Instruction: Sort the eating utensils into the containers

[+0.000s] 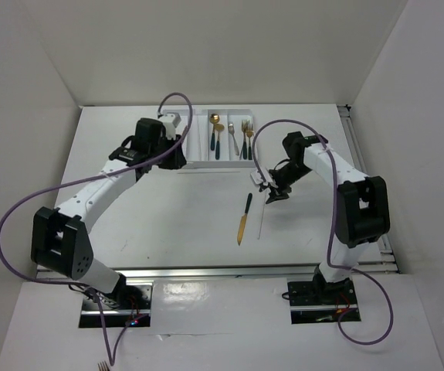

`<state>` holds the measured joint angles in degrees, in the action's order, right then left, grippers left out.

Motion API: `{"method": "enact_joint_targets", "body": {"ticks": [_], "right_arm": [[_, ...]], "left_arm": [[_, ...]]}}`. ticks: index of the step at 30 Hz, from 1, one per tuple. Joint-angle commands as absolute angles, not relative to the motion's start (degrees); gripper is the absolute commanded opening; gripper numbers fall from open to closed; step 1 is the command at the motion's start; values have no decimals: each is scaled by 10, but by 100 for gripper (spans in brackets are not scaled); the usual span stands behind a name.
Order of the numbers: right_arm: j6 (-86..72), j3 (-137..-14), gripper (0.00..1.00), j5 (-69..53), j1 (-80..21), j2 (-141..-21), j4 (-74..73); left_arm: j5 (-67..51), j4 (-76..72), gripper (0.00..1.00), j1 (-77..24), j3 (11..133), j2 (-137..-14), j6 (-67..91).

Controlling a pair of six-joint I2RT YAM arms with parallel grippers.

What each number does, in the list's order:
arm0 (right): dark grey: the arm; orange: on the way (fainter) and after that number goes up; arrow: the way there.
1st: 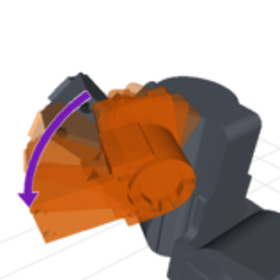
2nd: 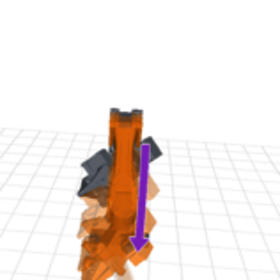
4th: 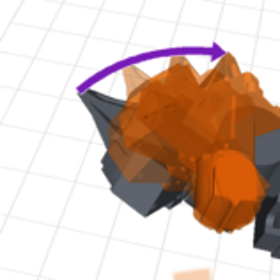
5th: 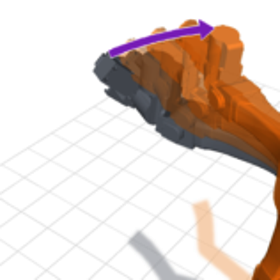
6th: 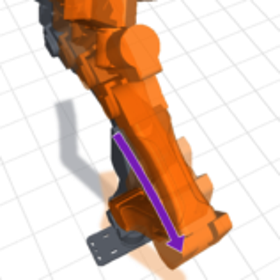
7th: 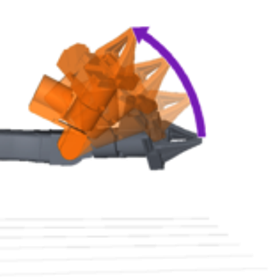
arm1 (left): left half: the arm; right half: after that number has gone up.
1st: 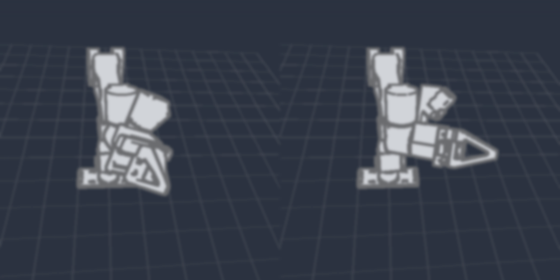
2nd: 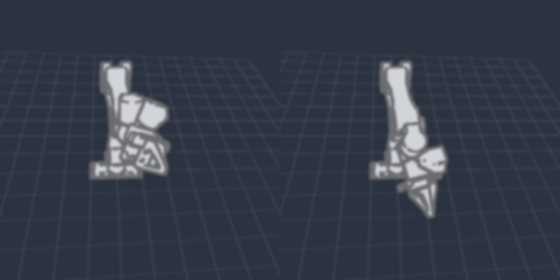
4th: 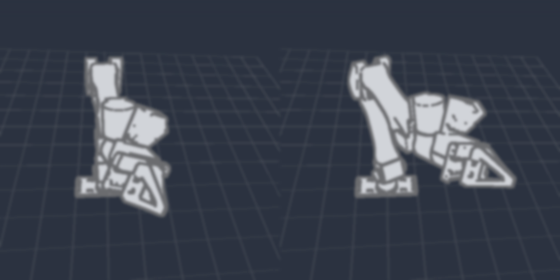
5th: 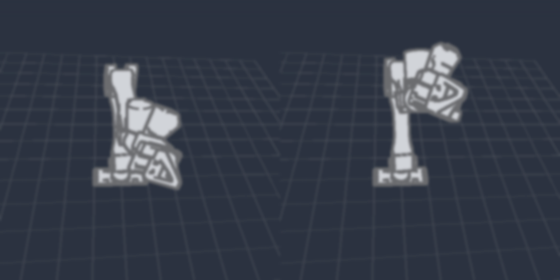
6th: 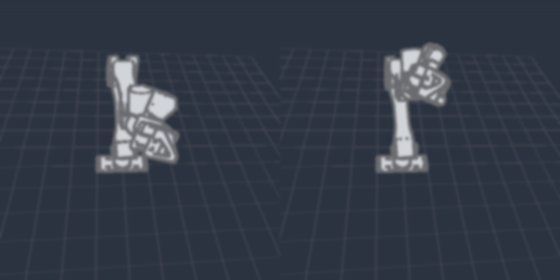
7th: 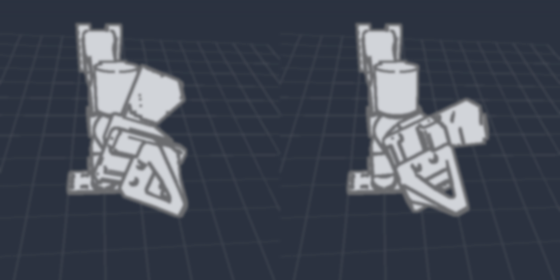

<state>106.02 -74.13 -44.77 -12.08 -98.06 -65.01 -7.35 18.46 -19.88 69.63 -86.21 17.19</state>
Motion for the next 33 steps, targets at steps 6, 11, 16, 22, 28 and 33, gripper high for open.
{"method": "enact_joint_targets", "body": {"ticks": [6, 11, 16, 22, 28, 33], "right_arm": [[1333, -852, 54, -410, -156, -1087, -738], [1357, -878, 54, -410, -172, -1128, -718], [1389, -897, 55, -404, -184, -1165, -709], [1408, -924, 55, -388, -194, -1201, -710], [1419, -954, 55, -377, -200, -1241, -719], [1432, -970, 50, -354, -206, -1256, -732]], "left_arm": [[-116, 200, 37, -134, 734, -860, 204], [-127, 206, 37, -127, 728, -860, 204], [-127, 211, 39, -111, 722, -860, 204], [-137, 221, 39, -79, 728, -875, 211], [-149, 228, 39, -55, 733, -887, 228], [-156, 233, 39, -36, 738, -887, 229]]}}
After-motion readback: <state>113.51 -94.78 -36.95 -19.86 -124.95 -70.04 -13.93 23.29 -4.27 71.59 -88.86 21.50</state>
